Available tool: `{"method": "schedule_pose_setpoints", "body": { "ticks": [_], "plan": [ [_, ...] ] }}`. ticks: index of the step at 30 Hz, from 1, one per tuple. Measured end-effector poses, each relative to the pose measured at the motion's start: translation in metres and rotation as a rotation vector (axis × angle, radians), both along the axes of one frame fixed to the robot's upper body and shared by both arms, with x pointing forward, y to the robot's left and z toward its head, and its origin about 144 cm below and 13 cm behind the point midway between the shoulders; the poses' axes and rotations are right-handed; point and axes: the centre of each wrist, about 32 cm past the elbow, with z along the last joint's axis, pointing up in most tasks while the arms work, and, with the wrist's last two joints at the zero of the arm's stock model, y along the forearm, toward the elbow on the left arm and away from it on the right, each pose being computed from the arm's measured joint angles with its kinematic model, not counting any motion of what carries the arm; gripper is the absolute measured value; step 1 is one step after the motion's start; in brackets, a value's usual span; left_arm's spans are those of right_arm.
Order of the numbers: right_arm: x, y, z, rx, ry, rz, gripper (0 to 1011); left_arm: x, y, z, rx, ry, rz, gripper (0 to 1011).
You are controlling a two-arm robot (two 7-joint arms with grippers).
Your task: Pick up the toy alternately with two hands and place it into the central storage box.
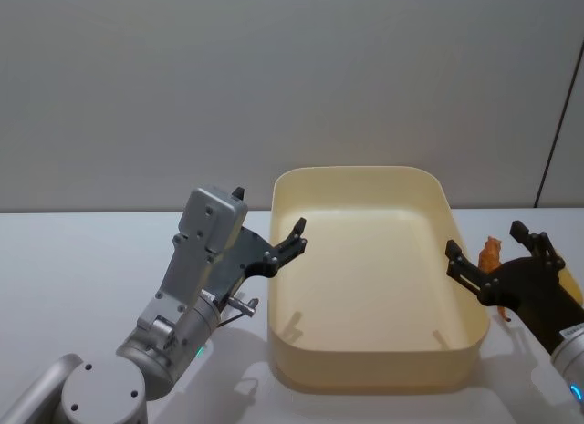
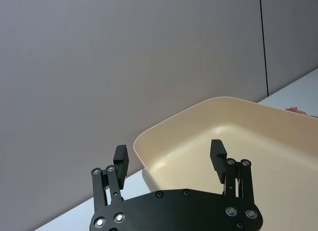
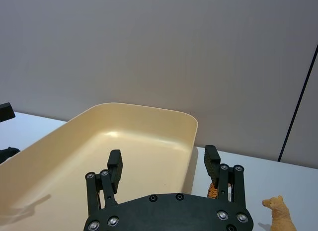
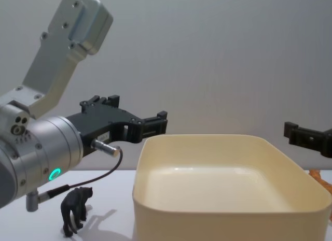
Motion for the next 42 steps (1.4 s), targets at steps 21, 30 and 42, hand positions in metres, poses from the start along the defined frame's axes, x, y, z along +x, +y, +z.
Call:
{"method": "schedule_pose_setpoints", "body": {
  "ticks": [21,30,42],
  "plan": [
    [-0.007,-0.02,-0.001,-0.013,0.014,-0.04,1001,0.0,0.0,0.0,0.0,0.0,0.0,1001],
    [-0.024,-0.058,-0.004,-0.037,0.056,-0.131,1001,0.0,0.0,0.0,0.0,0.0,0.0,1001],
    [-0.03,-0.087,-0.01,-0.08,0.151,-0.216,1001,0.0,0.0,0.0,0.0,0.0,0.0,1001]
  ]
}}
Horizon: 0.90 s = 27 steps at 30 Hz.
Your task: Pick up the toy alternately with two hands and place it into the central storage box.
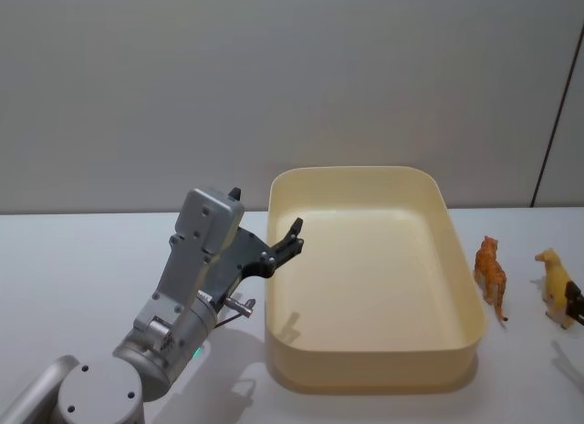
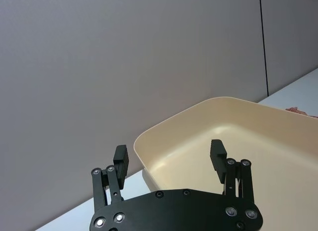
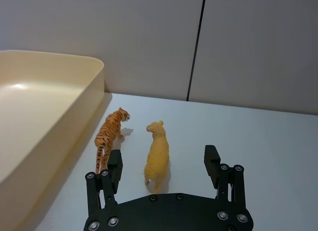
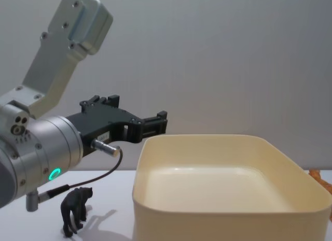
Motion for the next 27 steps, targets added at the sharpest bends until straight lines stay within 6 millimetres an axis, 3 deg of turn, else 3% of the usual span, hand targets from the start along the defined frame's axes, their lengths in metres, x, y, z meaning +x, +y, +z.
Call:
{"method": "schedule_pose_setpoints", "body": {
  "ticks": [11,23,27],
  "plan": [
    [0.023,-0.003,-0.009,-0.017,0.076,-0.014,1001,0.0,0.0,0.0,0.0,0.0,0.0,1001],
    [0.058,0.009,-0.026,-0.029,0.147,-0.003,1001,0.0,0.0,0.0,0.0,0.0,0.0,1001],
    [0.066,0.013,-0.029,-0.034,0.159,0.004,910,0.0,0.0,0.0,0.0,0.0,0.0,1001]
  ]
}}
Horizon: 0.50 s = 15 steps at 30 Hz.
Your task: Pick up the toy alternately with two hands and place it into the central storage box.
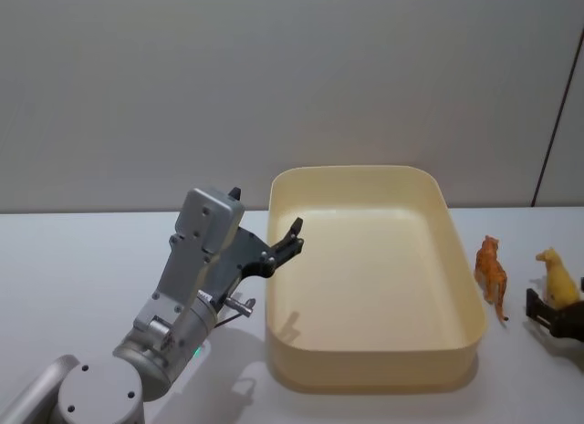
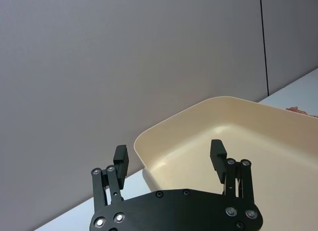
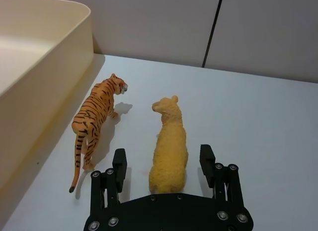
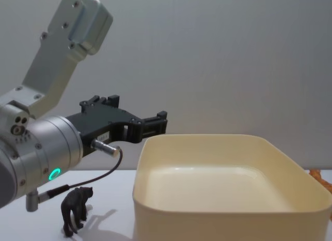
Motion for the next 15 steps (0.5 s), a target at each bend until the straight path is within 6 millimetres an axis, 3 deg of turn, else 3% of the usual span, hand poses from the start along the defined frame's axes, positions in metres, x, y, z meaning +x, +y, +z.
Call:
{"method": "schedule_pose_setpoints", "body": {
  "ticks": [7,10,15],
  "plan": [
    [0.011,0.006,-0.004,-0.006,0.016,0.01,759,0.0,0.0,0.0,0.0,0.0,0.0,1001],
    [0.013,0.007,-0.005,-0.007,0.02,0.012,622,0.0,0.0,0.0,0.0,0.0,0.0,1001],
    [0.016,0.008,-0.006,-0.01,0.025,0.015,503,0.0,0.0,0.0,0.0,0.0,0.0,1001]
  ]
}}
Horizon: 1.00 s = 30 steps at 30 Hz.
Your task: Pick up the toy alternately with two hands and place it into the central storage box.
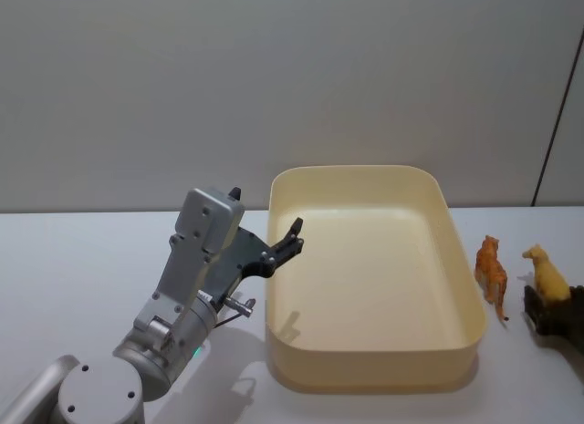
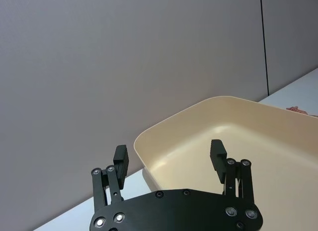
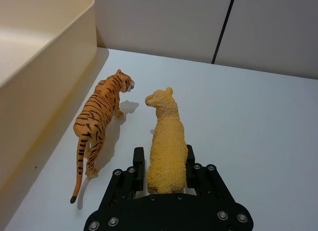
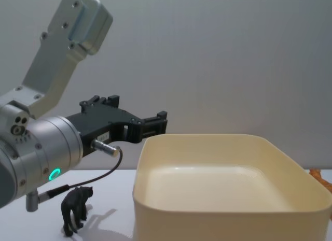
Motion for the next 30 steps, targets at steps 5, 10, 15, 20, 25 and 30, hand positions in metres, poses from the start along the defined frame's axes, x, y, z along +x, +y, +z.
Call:
{"method": "schedule_pose_setpoints", "body": {
  "ticks": [5,10,15,20,25,30],
  "plan": [
    [-0.002,-0.001,-0.001,-0.002,-0.002,-0.006,333,0.0,0.0,0.0,0.0,0.0,0.0,1001],
    [-0.007,-0.005,0.001,-0.006,-0.026,-0.024,302,0.0,0.0,0.0,0.0,0.0,0.0,1001],
    [-0.015,-0.008,0.005,-0.013,-0.072,-0.035,301,0.0,0.0,0.0,0.0,0.0,0.0,1001],
    [-0.021,-0.009,0.012,-0.019,-0.135,-0.035,302,0.0,0.0,0.0,0.0,0.0,0.0,1001],
    [-0.025,-0.009,0.022,-0.022,-0.195,-0.02,301,0.0,0.0,0.0,0.0,0.0,0.0,1001],
    [-0.026,-0.006,0.035,-0.015,-0.257,0.023,302,0.0,0.0,0.0,0.0,0.0,0.0,1001]
  ]
}}
